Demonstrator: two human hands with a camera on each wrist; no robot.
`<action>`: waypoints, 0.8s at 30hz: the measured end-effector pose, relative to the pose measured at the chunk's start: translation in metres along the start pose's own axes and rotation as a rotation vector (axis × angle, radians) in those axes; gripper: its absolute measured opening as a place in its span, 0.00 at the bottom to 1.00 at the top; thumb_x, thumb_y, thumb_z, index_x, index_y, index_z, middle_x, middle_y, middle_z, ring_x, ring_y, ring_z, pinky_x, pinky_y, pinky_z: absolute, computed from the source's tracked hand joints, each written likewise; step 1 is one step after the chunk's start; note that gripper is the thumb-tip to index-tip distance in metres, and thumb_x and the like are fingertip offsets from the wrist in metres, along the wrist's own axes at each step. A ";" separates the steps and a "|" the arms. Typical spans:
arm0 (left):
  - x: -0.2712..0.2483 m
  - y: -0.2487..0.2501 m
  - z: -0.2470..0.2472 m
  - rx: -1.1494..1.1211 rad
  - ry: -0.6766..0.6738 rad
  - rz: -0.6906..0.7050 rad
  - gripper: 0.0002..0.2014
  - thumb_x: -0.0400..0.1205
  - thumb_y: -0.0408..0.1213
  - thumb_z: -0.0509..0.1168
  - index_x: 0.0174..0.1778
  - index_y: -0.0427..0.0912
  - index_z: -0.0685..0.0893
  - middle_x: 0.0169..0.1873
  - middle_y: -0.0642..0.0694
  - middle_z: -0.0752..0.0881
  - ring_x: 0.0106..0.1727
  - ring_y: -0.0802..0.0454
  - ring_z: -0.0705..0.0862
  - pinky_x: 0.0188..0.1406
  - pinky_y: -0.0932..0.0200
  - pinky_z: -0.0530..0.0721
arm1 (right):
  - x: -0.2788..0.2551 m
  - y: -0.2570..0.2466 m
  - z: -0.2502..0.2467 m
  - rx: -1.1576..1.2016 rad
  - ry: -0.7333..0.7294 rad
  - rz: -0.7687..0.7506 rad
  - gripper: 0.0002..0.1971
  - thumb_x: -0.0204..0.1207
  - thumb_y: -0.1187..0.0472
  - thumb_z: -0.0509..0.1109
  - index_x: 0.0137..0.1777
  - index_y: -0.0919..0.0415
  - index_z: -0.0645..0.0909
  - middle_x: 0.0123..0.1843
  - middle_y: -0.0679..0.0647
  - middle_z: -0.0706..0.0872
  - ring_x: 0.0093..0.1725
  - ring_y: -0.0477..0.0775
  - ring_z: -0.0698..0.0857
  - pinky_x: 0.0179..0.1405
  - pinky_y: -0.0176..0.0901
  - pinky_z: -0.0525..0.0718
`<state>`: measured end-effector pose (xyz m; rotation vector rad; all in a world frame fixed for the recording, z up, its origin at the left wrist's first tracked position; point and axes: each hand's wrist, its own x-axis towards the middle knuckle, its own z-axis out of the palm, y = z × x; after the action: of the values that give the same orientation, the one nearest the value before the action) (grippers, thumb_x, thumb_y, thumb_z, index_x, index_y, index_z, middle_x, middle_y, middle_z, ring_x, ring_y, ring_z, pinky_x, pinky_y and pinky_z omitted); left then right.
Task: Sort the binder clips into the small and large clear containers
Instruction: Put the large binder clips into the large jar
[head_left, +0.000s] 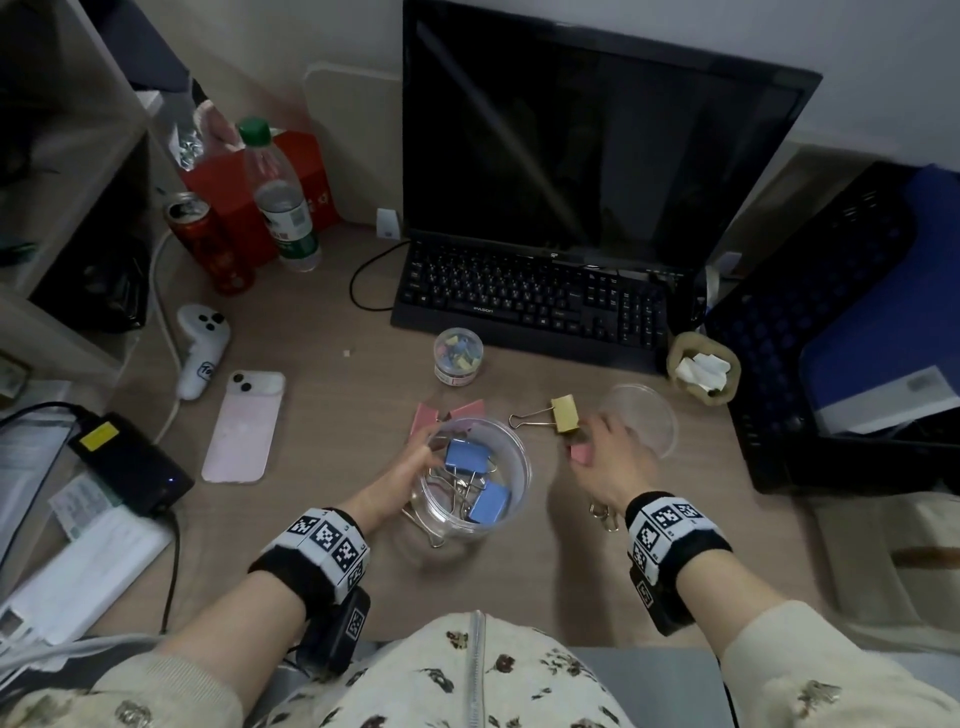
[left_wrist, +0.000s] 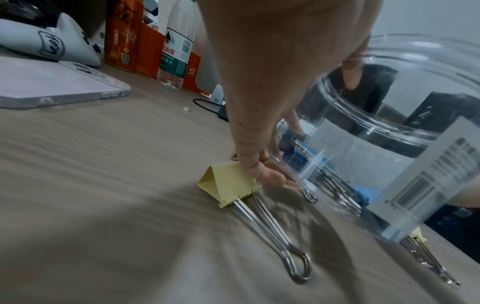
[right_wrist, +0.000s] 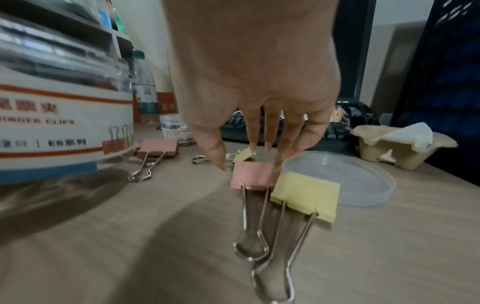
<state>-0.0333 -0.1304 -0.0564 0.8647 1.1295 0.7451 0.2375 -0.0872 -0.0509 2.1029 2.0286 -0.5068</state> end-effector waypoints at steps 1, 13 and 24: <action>0.000 0.002 0.001 -0.023 -0.007 0.014 0.35 0.63 0.45 0.62 0.70 0.45 0.72 0.65 0.44 0.80 0.61 0.53 0.81 0.52 0.68 0.81 | 0.001 0.000 0.003 0.001 0.008 0.012 0.24 0.73 0.49 0.67 0.69 0.52 0.70 0.69 0.53 0.72 0.63 0.62 0.78 0.53 0.53 0.80; 0.005 -0.007 -0.004 0.033 0.048 0.017 0.32 0.63 0.51 0.61 0.67 0.54 0.76 0.69 0.45 0.80 0.74 0.47 0.76 0.77 0.40 0.70 | 0.007 0.003 0.019 0.149 -0.039 -0.154 0.09 0.72 0.61 0.67 0.52 0.60 0.77 0.54 0.54 0.78 0.53 0.63 0.80 0.49 0.52 0.80; 0.002 0.000 0.005 0.001 0.046 0.072 0.33 0.58 0.54 0.61 0.63 0.54 0.76 0.64 0.50 0.81 0.66 0.54 0.80 0.55 0.63 0.78 | -0.004 0.014 0.015 -0.035 0.028 0.003 0.34 0.71 0.33 0.65 0.69 0.58 0.73 0.66 0.55 0.78 0.65 0.59 0.73 0.62 0.51 0.74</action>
<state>-0.0285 -0.1297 -0.0560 0.8966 1.1445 0.8271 0.2491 -0.0965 -0.0646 2.1043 2.0343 -0.4405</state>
